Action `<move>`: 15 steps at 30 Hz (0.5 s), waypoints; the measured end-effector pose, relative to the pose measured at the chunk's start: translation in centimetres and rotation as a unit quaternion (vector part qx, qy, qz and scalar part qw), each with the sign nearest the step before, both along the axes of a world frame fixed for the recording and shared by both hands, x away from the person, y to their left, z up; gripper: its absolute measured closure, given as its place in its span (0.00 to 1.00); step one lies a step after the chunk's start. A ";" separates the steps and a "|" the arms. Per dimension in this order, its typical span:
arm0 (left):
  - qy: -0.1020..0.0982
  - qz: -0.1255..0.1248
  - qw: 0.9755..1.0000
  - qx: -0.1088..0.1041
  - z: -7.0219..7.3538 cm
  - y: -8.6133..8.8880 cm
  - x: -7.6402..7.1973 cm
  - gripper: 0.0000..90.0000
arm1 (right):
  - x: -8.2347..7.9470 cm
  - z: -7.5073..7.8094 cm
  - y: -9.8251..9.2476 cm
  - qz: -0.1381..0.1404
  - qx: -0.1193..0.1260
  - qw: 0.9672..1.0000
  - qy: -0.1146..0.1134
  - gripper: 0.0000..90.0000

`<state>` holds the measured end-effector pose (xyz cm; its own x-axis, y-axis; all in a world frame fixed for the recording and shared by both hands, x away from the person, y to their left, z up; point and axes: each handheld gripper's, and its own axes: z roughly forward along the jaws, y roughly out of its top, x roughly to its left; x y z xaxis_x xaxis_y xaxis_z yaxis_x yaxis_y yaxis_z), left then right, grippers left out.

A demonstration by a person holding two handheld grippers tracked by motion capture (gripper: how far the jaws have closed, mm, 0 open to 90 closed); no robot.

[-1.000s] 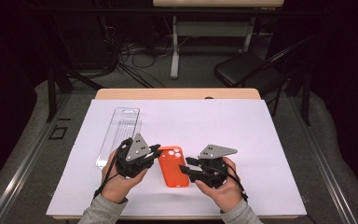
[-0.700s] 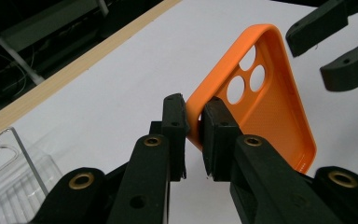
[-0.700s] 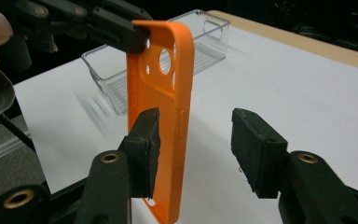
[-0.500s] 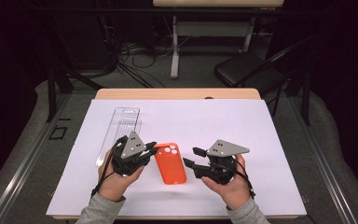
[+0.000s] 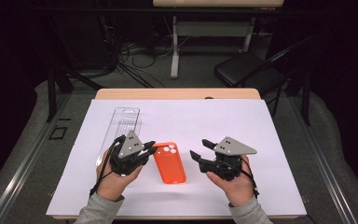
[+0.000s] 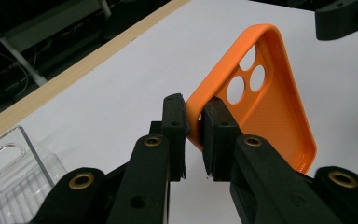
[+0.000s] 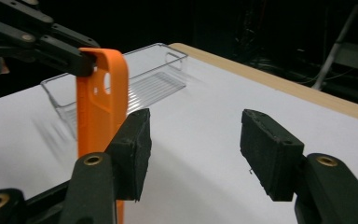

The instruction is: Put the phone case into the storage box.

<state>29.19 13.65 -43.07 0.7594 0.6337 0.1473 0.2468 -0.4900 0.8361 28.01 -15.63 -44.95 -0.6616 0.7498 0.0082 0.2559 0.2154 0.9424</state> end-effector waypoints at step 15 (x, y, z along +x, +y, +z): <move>-0.001 0.014 1.000 -0.014 0.7 1.5 0.2 0.90 | 1.0 -0.1 -1.7 -0.034 0.008 0.999 0.017 0.28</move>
